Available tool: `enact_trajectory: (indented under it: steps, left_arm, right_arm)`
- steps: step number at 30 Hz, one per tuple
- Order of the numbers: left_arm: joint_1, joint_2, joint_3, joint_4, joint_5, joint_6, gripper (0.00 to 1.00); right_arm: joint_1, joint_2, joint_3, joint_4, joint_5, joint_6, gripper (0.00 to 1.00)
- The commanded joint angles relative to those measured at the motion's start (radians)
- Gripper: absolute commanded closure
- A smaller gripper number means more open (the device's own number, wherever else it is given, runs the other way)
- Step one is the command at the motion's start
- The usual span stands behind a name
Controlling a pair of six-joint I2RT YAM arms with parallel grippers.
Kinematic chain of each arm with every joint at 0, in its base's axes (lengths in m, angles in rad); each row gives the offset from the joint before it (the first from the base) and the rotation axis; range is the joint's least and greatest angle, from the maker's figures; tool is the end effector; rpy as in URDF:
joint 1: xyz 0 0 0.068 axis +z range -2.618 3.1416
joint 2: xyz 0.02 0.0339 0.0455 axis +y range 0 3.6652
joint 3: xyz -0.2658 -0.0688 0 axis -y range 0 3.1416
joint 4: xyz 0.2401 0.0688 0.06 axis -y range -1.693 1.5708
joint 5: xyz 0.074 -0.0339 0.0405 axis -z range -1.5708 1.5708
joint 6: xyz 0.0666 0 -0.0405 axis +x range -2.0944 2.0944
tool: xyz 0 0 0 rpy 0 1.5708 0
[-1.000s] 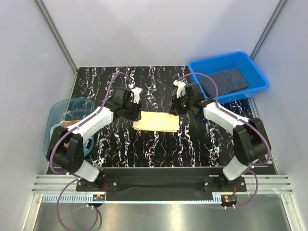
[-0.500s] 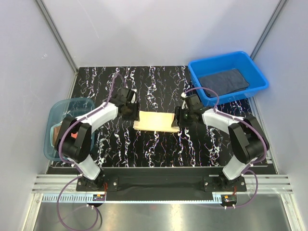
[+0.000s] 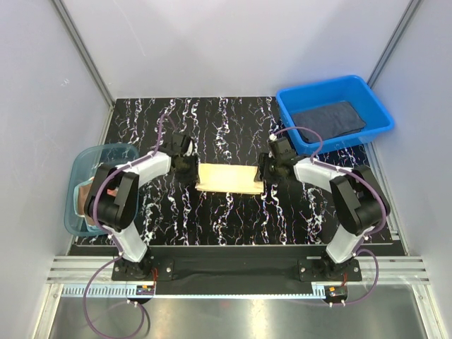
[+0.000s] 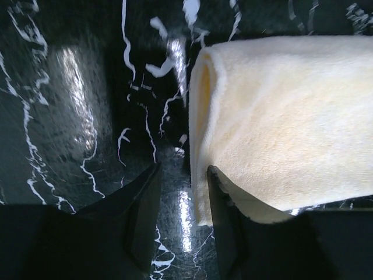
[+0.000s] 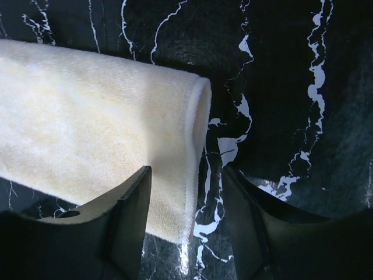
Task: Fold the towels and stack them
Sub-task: Neatly place the folded towel into the bin
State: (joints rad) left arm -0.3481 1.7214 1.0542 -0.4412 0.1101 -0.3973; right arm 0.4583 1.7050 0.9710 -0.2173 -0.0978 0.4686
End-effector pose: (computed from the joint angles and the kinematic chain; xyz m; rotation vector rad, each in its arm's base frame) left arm 0.3248 -0.1256 0.1494 -0.0317 2.7263 -0.3736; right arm 0.3159 0.1631 0.1464 -0.0272 2.5882 0.4836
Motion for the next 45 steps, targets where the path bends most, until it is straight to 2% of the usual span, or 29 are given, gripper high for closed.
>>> enact_trajectory:
  steps: [1,9,17,21,22,23,29,31,35,37,40,45]
  left_arm:
    - [-0.002,-0.005,-0.035,0.041,0.010,-0.054,0.59]
    - [-0.002,-0.074,-0.123,0.078,-0.063,-0.126,0.62]
    - [0.000,-0.115,-0.184,0.090,-0.075,-0.146,0.62]
    - [0.000,-0.135,-0.210,0.099,-0.086,-0.156,0.62]
    - [-0.002,-0.137,-0.220,0.104,-0.084,-0.161,0.62]
    - [0.000,-0.141,-0.226,0.107,-0.078,-0.166,0.62]
    - [0.000,-0.186,-0.238,0.114,-0.053,-0.192,0.62]
    - [0.001,-0.224,-0.227,0.095,-0.064,-0.187,0.59]
    - [0.035,-0.249,-0.059,-0.058,-0.087,-0.098,0.53]
    - [0.047,-0.266,0.056,-0.166,-0.174,-0.029,0.53]
    - [0.057,-0.345,0.101,-0.202,-0.254,0.018,0.51]
    - [0.063,-0.414,0.089,-0.188,-0.225,0.048,0.48]
  right_arm:
    - [0.010,0.041,0.015,0.078,-0.029,0.016,0.43]
    - [0.028,0.030,-0.112,0.183,-0.052,0.053,0.51]
    - [0.033,0.064,-0.104,0.184,-0.082,0.070,0.59]
    - [0.033,0.059,-0.109,0.188,-0.089,0.062,0.71]
    - [0.033,0.059,-0.106,0.190,-0.101,0.059,0.81]
    - [0.033,0.056,-0.103,0.191,-0.106,0.044,0.86]
    - [0.037,0.019,-0.107,0.208,-0.174,0.038,1.00]
    - [0.037,-0.002,-0.115,0.243,-0.169,0.016,1.00]
    - [0.039,-0.005,0.010,0.077,-0.109,-0.065,1.00]
    - [0.039,-0.005,0.073,-0.011,-0.109,-0.091,1.00]
    - [0.039,-0.025,0.132,-0.112,-0.077,-0.130,1.00]
    - [0.039,-0.027,0.242,-0.264,-0.025,-0.217,1.00]
